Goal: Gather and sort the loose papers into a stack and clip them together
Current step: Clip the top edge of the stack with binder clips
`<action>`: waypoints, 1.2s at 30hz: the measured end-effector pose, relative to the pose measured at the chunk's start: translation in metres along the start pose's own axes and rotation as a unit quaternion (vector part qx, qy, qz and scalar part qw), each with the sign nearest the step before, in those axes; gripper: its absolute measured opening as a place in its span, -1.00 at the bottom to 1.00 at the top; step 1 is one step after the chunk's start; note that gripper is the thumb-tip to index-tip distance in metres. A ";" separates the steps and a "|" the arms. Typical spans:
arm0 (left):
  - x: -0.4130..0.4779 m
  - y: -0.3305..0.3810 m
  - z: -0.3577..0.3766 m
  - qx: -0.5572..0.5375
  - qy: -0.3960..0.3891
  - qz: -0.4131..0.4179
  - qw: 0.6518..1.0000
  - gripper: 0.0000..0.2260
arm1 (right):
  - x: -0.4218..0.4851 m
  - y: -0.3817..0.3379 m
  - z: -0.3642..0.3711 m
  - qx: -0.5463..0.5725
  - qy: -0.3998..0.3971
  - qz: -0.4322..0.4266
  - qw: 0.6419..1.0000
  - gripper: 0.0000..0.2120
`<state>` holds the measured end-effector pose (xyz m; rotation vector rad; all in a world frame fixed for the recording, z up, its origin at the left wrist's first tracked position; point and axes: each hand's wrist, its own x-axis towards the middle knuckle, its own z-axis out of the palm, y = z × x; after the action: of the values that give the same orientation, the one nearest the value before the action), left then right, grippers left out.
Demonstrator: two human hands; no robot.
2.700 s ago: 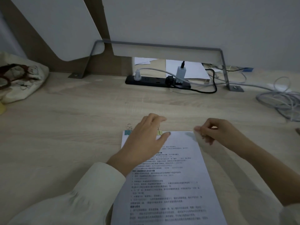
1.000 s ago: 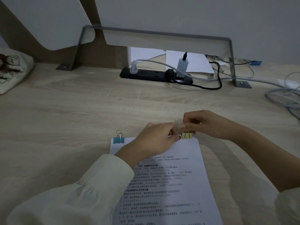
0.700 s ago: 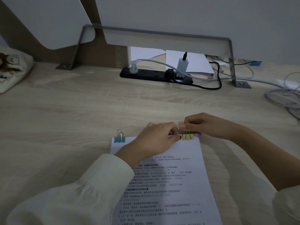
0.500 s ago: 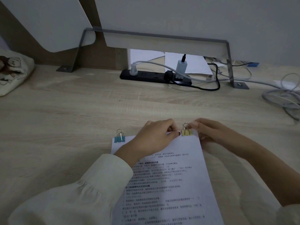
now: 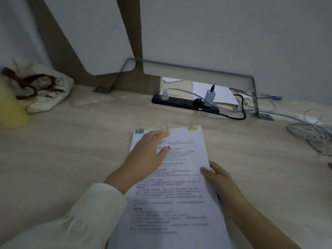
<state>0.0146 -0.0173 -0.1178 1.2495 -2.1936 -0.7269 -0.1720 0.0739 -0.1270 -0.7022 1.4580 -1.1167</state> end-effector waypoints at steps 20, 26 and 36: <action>-0.055 -0.190 -0.119 0.234 0.010 -0.252 0.939 -0.51 | 0.096 0.020 0.240 -0.612 -0.011 -0.272 0.743 -0.40; -0.032 -0.211 -0.126 0.228 0.016 -0.226 0.947 -0.51 | 0.112 0.014 0.254 -0.628 0.011 -0.261 0.733 -0.40; -0.032 -0.211 -0.122 0.209 0.098 -0.199 0.952 -0.55 | 0.112 0.012 0.257 -0.581 0.012 -0.262 0.770 -0.41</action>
<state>0.2376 -0.1046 -0.1752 1.9250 -2.0101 -0.2598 0.0545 -0.0868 -0.1670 -2.0629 1.9800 -0.4502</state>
